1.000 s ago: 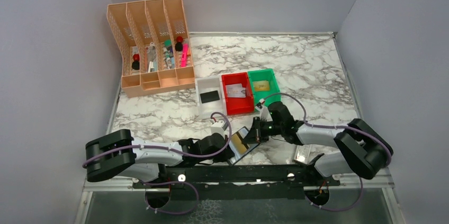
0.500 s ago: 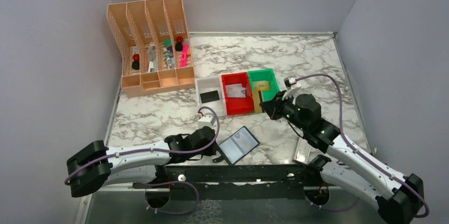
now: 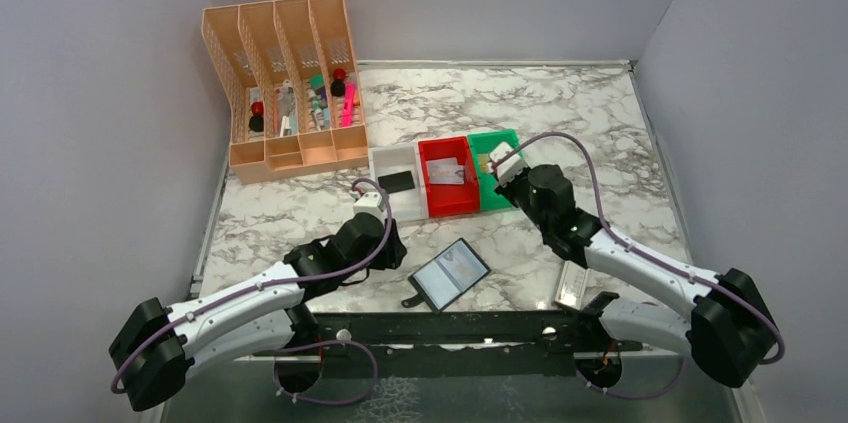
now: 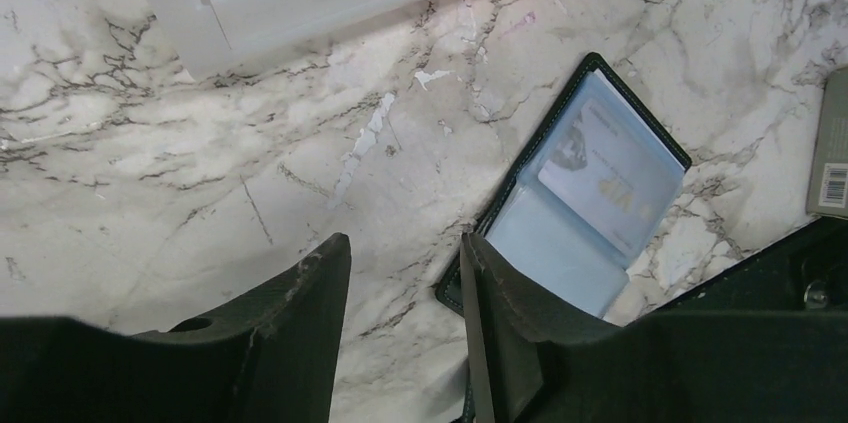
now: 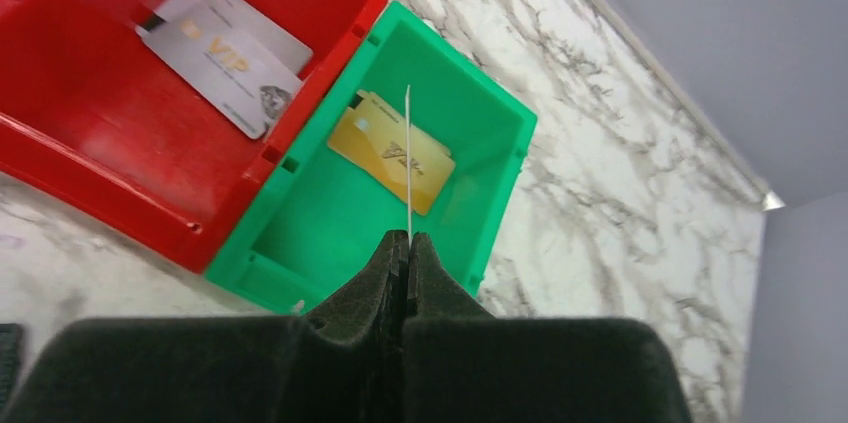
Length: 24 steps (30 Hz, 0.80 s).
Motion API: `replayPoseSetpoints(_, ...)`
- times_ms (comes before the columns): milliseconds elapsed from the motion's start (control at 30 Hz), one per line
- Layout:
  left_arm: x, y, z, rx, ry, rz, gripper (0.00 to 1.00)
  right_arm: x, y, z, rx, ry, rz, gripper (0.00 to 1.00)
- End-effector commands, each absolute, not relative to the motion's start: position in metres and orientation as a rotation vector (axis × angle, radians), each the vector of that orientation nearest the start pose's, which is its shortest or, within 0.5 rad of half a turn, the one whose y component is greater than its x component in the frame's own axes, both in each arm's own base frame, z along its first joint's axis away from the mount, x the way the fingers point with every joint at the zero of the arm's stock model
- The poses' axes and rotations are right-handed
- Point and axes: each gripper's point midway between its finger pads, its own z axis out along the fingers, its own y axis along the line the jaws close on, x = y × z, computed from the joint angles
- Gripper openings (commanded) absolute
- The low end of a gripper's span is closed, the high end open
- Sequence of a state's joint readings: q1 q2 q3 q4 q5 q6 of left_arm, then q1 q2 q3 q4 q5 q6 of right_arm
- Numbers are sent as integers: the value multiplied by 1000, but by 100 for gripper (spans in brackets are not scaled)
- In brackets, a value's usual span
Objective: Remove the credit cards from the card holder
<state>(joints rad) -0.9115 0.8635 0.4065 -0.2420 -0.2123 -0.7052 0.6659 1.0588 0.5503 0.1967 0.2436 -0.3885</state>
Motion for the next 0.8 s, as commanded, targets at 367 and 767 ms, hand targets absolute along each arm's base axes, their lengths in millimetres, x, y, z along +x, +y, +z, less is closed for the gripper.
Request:
replayPoseSetpoints(367,156,-199,77,169,2325,-674,61,363,168,142,-1219,1471,-401,1)
replayPoseSetpoints(767,155,-200,80,179,2319,-688,61,383,173,118,-1369,1422,-366,3)
